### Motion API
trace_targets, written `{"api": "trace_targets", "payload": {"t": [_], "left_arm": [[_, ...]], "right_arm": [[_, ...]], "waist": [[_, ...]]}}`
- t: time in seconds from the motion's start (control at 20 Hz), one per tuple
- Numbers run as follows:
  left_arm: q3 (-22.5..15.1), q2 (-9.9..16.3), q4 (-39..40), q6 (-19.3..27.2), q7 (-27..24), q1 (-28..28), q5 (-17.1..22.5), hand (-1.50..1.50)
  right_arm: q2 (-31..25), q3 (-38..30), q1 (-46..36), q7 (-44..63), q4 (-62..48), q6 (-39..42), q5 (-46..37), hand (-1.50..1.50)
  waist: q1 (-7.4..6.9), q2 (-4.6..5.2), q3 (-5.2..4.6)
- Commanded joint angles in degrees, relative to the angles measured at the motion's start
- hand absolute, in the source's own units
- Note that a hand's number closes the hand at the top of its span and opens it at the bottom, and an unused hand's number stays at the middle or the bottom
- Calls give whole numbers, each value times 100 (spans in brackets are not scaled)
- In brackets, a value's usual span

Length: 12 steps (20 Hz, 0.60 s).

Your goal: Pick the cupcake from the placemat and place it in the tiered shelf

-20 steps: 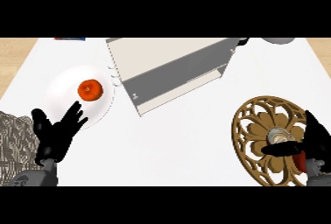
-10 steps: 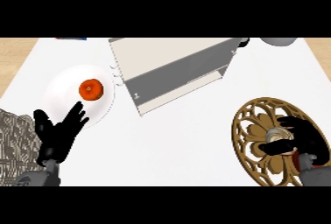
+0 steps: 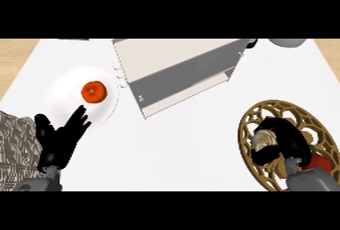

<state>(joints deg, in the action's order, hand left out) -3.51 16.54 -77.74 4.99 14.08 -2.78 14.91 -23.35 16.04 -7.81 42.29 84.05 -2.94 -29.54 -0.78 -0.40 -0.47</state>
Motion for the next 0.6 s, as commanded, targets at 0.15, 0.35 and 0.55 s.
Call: {"api": "trace_targets", "payload": {"t": [0.15, 0.35, 0.55], "left_arm": [[-275, -74, 36, -115, 254, -378, -92, 0], [-172, -171, 278, 66, 65, -126, -163, 0], [8, -67, 68, 48, 88, 81, -80, 0]], "right_arm": [[971, 2382, -1027, -1312, 508, 1441, -122, 150], [1659, 3116, -1129, -1514, 971, 1291, -403, 150], [1768, 2859, -1295, -982, 2258, 1338, -459, 150]], "waist": [[-621, 124, 50], [-72, 33, 44], [86, 5, 45]]}}
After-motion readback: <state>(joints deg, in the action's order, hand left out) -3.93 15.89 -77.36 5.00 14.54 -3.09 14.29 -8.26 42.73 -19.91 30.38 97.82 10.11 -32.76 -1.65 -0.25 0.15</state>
